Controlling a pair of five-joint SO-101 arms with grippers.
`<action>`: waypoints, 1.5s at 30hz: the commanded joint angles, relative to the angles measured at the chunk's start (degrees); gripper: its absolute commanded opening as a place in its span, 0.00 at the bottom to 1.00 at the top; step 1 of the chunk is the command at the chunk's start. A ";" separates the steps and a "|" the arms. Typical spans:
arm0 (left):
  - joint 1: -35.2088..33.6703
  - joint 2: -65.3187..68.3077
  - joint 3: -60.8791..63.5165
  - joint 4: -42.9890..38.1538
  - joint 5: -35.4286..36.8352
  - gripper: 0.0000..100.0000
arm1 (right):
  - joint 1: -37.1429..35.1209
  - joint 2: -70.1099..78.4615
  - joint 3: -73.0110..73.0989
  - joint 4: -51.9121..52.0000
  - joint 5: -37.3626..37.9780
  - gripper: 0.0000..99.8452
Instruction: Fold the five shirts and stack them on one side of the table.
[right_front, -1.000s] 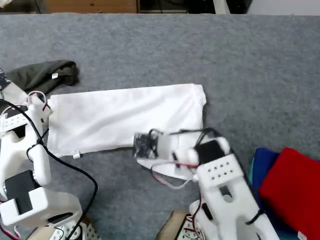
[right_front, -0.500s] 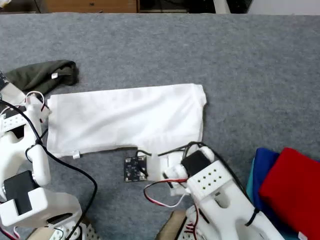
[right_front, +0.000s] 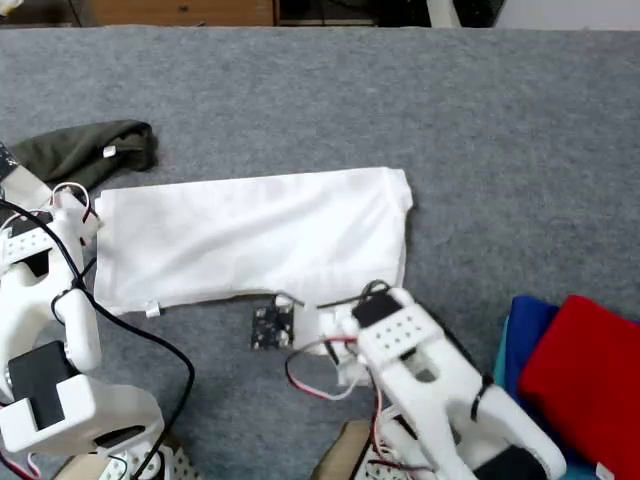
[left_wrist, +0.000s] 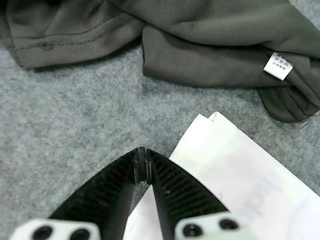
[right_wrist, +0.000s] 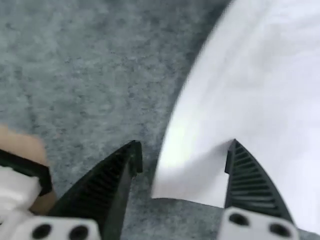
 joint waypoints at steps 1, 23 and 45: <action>-0.35 -0.31 -1.32 -0.79 0.35 0.02 | 3.56 4.62 -4.97 -1.23 1.67 0.28; -0.35 -0.31 -1.23 -0.88 0.18 0.02 | 4.53 8.66 -3.12 -4.31 10.02 0.17; -0.44 -0.31 -1.14 -0.88 0.09 0.02 | 6.11 31.78 -20.00 3.25 9.93 0.02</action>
